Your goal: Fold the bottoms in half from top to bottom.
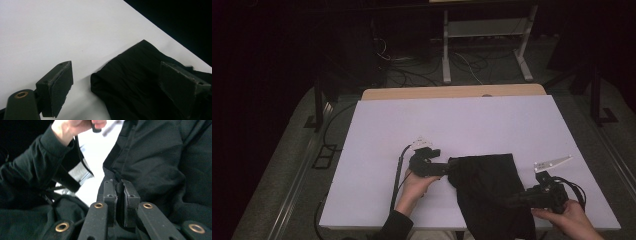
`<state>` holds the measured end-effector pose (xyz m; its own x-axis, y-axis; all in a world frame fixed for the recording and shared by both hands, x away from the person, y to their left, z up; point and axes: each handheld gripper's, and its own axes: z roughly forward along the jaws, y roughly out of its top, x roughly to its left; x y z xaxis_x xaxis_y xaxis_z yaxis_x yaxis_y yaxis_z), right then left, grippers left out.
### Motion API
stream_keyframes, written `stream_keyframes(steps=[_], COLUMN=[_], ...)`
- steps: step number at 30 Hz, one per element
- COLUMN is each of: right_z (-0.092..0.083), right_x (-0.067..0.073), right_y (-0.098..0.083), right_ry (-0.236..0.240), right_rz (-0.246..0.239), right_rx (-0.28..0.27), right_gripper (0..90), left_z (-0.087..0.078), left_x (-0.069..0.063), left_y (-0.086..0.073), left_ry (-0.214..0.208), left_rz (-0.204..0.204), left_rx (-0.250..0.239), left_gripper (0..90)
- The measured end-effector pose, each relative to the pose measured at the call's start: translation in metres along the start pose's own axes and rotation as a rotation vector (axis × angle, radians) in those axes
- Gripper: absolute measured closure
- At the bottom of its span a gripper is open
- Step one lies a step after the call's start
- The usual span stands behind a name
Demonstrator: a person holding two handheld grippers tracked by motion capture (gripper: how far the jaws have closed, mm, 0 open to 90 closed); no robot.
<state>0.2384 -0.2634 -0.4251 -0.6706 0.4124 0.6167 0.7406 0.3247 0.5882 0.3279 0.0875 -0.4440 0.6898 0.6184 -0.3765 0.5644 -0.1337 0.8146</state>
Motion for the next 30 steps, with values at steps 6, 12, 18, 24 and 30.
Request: stream_keyframes(steps=[6,12,18,24,30], right_z=[-0.007,-0.003,-0.008,-0.019,-0.018], right_x=[-0.009,-0.019,-0.015,-0.015,-0.019], right_y=[-0.003,-0.008,-0.004,0.003,0.014], right_ry=[-0.019,-0.027,-0.023,0.003,-0.022], right_rz=[0.018,0.048,0.034,0.019,-0.009], right_rx=[0.048,0.119,0.086,-0.013,-0.033], right_gripper=[81.1,75.2,57.1,58.1,82.3], left_z=[0.002,0.002,0.002,0.003,0.004], left_x=[-0.001,0.0,0.0,0.001,0.0], left_y=[-0.001,-0.001,-0.002,-0.003,-0.003], left_ry=[-0.001,-0.002,-0.002,0.004,0.001], left_rz=[0.0,-0.001,0.0,0.011,0.011], left_rx=[0.006,0.008,0.011,0.024,0.025], left_gripper=[12.8,12.7,12.4,12.4,12.2])
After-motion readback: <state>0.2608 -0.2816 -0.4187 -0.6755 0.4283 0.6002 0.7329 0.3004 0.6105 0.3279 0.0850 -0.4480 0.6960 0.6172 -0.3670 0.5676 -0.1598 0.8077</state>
